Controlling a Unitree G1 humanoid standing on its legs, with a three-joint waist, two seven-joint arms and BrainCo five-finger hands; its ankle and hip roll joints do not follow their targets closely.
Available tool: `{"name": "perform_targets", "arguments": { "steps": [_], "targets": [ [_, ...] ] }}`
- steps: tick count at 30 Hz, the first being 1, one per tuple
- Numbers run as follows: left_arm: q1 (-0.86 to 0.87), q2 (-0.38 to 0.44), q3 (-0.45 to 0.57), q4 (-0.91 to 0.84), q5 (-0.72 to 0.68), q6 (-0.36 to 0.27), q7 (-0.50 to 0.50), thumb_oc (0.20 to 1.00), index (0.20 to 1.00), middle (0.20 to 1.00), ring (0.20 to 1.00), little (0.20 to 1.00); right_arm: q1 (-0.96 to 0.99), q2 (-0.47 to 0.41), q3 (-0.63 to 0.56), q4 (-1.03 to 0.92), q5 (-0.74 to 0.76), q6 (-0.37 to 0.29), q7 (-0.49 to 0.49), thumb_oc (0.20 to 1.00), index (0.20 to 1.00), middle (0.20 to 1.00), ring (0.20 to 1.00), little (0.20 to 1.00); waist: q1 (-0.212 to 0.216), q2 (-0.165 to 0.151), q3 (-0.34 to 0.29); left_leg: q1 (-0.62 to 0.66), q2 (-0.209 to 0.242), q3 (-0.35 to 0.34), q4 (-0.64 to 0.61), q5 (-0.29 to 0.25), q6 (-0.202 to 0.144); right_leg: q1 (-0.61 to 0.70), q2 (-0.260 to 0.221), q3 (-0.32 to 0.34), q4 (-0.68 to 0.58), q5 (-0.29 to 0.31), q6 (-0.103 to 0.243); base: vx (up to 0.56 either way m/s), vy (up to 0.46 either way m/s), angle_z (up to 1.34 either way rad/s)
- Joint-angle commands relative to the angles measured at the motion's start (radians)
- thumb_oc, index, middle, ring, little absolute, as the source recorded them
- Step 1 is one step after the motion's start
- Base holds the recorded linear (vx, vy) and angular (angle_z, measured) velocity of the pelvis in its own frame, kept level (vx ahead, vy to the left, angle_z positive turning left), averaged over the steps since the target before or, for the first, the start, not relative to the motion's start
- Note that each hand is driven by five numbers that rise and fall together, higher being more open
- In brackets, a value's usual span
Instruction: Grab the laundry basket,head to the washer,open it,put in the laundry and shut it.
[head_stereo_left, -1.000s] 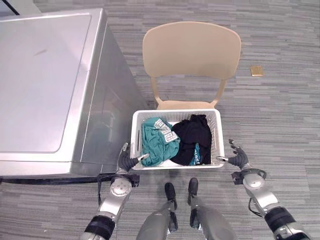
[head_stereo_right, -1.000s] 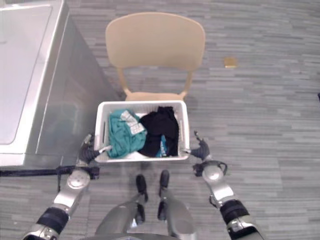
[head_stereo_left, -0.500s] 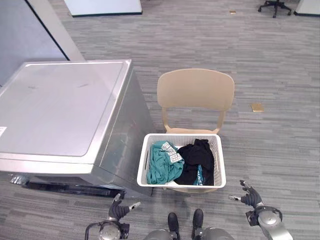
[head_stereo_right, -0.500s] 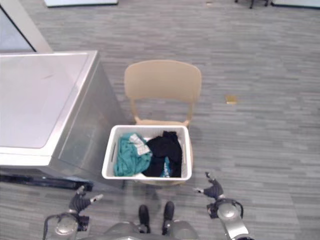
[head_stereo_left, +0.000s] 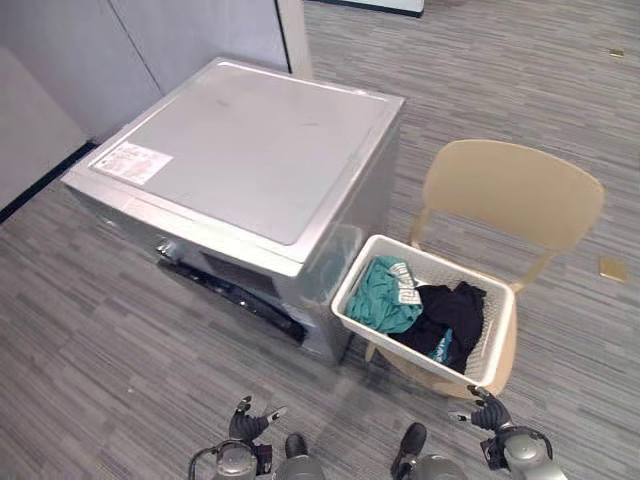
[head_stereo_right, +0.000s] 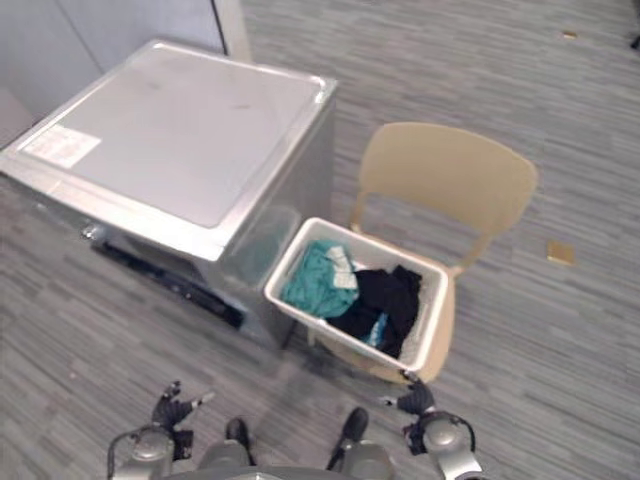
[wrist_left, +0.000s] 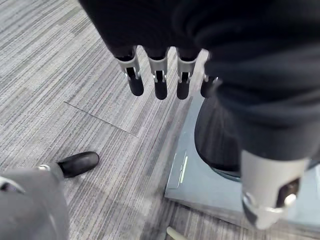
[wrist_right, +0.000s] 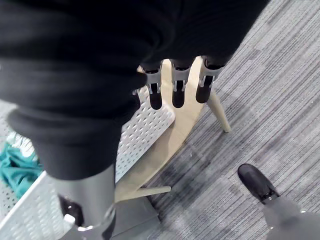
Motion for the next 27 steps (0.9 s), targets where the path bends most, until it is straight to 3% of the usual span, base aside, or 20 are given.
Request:
{"name": "perform_targets", "arguments": {
  "steps": [1, 3, 4, 6, 7, 8, 9, 12, 13, 14, 21, 27],
  "targets": [
    [0.014, 0.068, 0.001, -0.030, -0.019, -0.021, 0.012, 1.000, 1.000, 1.000, 1.000, 1.000, -0.045, 0.042, 0.016, -0.027, 0.026, -0.033, 0.000, 1.000, 1.000, 1.000, 1.000, 1.000, 0.031, -0.023, -0.031, 0.009, -0.037, -0.080, -0.012, -0.010, -0.014, -0.001, -0.084, 0.121, 0.008, -0.113, 0.118, 0.01, 0.285, 0.59],
    [0.007, 0.079, 0.000, -0.030, -0.012, -0.021, 0.014, 1.000, 1.000, 1.000, 1.000, 1.000, -0.059, 0.052, 0.026, -0.029, 0.012, -0.029, 0.000, 1.000, 1.000, 1.000, 1.000, 1.000, 0.038, -0.035, -0.025, -0.006, -0.069, -0.097, -0.002, -0.028, 0.002, -0.020, -0.119, 0.130, 0.043, -0.101, 0.128, -0.01, 0.343, 0.46],
    [0.007, 0.102, 0.006, -0.031, 0.002, -0.019, 0.013, 1.000, 1.000, 1.000, 1.000, 1.000, -0.060, 0.073, 0.024, -0.049, 0.036, -0.026, 0.003, 1.000, 1.000, 1.000, 1.000, 1.000, 0.046, -0.047, -0.009, -0.001, -0.114, -0.106, -0.013, -0.054, 0.031, -0.050, -0.158, 0.161, 0.106, -0.095, 0.139, -0.02, 0.401, 0.47],
    [-0.003, 0.120, 0.001, -0.029, 0.013, -0.019, 0.016, 1.000, 1.000, 1.000, 1.000, 1.000, -0.064, 0.093, 0.027, -0.063, 0.072, -0.029, 0.008, 1.000, 1.000, 1.000, 1.000, 1.000, 0.040, -0.046, 0.011, 0.000, -0.139, -0.125, -0.009, -0.064, 0.050, -0.089, -0.154, 0.234, 0.164, -0.097, 0.134, -0.03, 0.304, 0.22],
    [-0.007, 0.127, -0.001, -0.032, 0.011, -0.023, 0.020, 1.000, 1.000, 1.000, 1.000, 1.000, -0.069, 0.101, 0.034, -0.070, 0.086, -0.037, 0.009, 1.000, 1.000, 1.000, 1.000, 1.000, 0.039, -0.045, 0.017, -0.003, -0.149, -0.136, -0.009, -0.066, 0.059, -0.110, -0.126, 0.294, 0.195, -0.119, 0.128, -0.02, 0.148, 0.19],
    [-0.007, 0.127, -0.001, -0.032, 0.011, -0.023, 0.020, 1.000, 1.000, 1.000, 1.000, 1.000, -0.069, 0.101, 0.034, -0.070, 0.086, -0.037, 0.009, 1.000, 1.000, 1.000, 1.000, 1.000, 0.039, -0.045, 0.017, -0.003, -0.149, -0.136, -0.009, -0.066, 0.059, -0.110, -0.126, 0.294, 0.195, -0.119, 0.128, -0.03, 0.197, 0.54],
    [-0.003, 0.131, -0.009, -0.052, 0.006, -0.027, 0.022, 1.000, 1.000, 1.000, 1.000, 1.000, -0.067, 0.104, 0.051, -0.091, 0.098, -0.040, 0.010, 1.000, 1.000, 1.000, 1.000, 1.000, 0.033, -0.042, 0.017, -0.005, -0.173, -0.162, -0.024, -0.048, 0.080, -0.136, -0.038, 0.388, 0.220, -0.156, 0.107, -0.01, 0.155, 0.48],
    [-0.011, 0.127, -0.029, -0.051, 0.005, -0.030, 0.021, 1.000, 1.000, 1.000, 1.000, 1.000, -0.081, 0.105, 0.078, -0.108, 0.109, -0.050, 0.003, 1.000, 1.000, 1.000, 1.000, 1.000, 0.034, -0.043, 0.015, 0.003, -0.207, -0.213, -0.031, -0.046, 0.091, -0.105, 0.045, 0.432, 0.172, -0.200, 0.076, 0.01, 0.086, 0.54],
    [-0.015, 0.125, -0.031, -0.055, 0.006, -0.032, 0.021, 1.000, 1.000, 1.000, 1.000, 1.000, -0.089, 0.104, 0.083, -0.117, 0.111, -0.050, 0.002, 1.000, 1.000, 1.000, 1.000, 1.000, 0.035, -0.047, 0.015, -0.005, -0.217, -0.234, -0.019, -0.046, 0.091, -0.091, 0.049, 0.449, 0.150, -0.197, 0.081, 0.00, -0.025, 0.96],
    [-0.022, 0.122, -0.036, -0.053, 0.006, -0.029, 0.024, 1.000, 1.000, 1.000, 1.000, 1.000, -0.103, 0.099, 0.099, -0.148, 0.113, -0.051, 0.010, 1.000, 1.000, 1.000, 1.000, 1.000, 0.036, -0.049, 0.010, -0.014, -0.233, -0.271, -0.010, -0.046, 0.095, -0.085, 0.080, 0.508, 0.139, -0.196, 0.075, -0.01, -0.035, 1.05],
    [0.050, 0.102, -0.031, -0.039, 0.000, -0.021, 0.005, 1.000, 1.000, 1.000, 1.000, 1.000, -0.155, 0.126, 0.143, -0.158, 0.147, -0.046, 0.007, 1.000, 1.000, 1.000, 1.000, 1.000, 0.090, -0.036, -0.050, 0.028, -0.247, -0.320, -0.056, -0.027, 0.089, 0.016, 0.071, 0.432, 0.048, -0.182, 0.078, 0.09, -0.023, 0.55],
    [0.065, 0.105, -0.028, -0.046, -0.004, -0.023, 0.013, 1.000, 1.000, 1.000, 1.000, 1.000, -0.201, 0.115, 0.115, -0.181, 0.130, -0.062, -0.055, 1.000, 1.000, 1.000, 1.000, 1.000, 0.119, -0.032, -0.044, 0.019, -0.250, -0.359, -0.072, -0.011, 0.084, 0.027, 0.067, 0.392, 0.014, -0.175, 0.080, 0.00, 0.002, 0.21]
  ]
}}
